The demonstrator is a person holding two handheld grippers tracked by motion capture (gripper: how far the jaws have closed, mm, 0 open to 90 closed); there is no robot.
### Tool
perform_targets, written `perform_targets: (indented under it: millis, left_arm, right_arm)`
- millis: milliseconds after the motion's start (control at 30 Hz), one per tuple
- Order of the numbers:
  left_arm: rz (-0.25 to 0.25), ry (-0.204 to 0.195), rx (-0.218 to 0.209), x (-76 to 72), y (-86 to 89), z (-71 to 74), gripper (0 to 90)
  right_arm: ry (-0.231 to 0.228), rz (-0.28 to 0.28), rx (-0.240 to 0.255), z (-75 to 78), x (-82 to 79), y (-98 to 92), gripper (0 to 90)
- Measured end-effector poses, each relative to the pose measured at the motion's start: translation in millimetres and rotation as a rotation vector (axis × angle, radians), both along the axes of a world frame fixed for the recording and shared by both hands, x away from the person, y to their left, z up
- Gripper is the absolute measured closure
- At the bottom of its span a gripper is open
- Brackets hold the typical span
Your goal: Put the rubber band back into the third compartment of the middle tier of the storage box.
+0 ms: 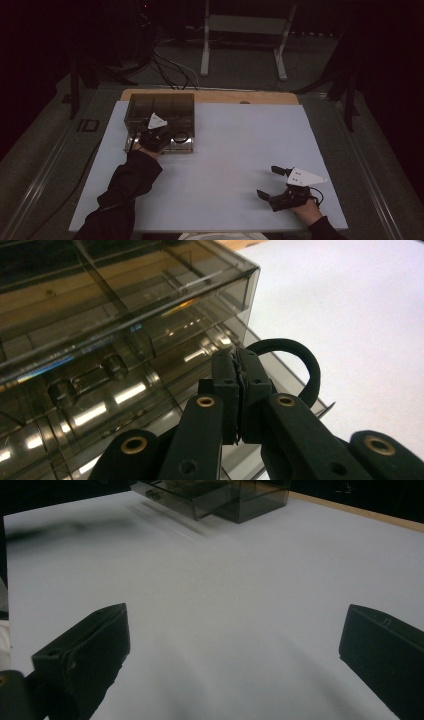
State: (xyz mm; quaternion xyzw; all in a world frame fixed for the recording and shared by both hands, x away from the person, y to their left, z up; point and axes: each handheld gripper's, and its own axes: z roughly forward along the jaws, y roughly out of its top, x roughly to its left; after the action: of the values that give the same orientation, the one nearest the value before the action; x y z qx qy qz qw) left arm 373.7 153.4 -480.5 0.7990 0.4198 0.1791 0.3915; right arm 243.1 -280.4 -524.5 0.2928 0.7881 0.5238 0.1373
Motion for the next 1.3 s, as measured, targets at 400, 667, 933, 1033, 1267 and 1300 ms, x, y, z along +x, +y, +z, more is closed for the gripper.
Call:
perform_targets:
  millis: [400,667,933,1033,1267,1300]
  left_arm:
    - [0.004,0.016,0.067,-2.2,-9.7,-12.5,90.0]
    - [-0.020,0.016,0.097,-1.1,-17.0,-14.2,88.6]
    - [-0.014,0.019,0.104,0.3,-18.1,-11.7,88.3]
    - [0.000,0.015,0.125,0.0,-18.2,-11.6,83.2]
    - [0.010,0.013,0.099,0.1,-16.6,-5.6,62.4]
    - [0.007,0.008,0.089,-0.2,-16.3,-3.7,57.0]
  right_arm:
    - [-0.001,0.002,-0.001,0.1,-0.3,-0.1,0.0]
    - [-0.001,0.002,-0.001,0.1,-0.2,-0.1,0.0]
    - [0.002,0.003,0.001,0.2,-0.2,-0.4,0.0]
    - [0.002,0.003,-0.001,0.0,-0.1,-0.3,0.0]
    - [0.002,0.004,-0.004,0.0,0.0,-0.2,0.0]
    - [0.003,0.004,-0.004,-0.1,0.1,-0.2,0.0]
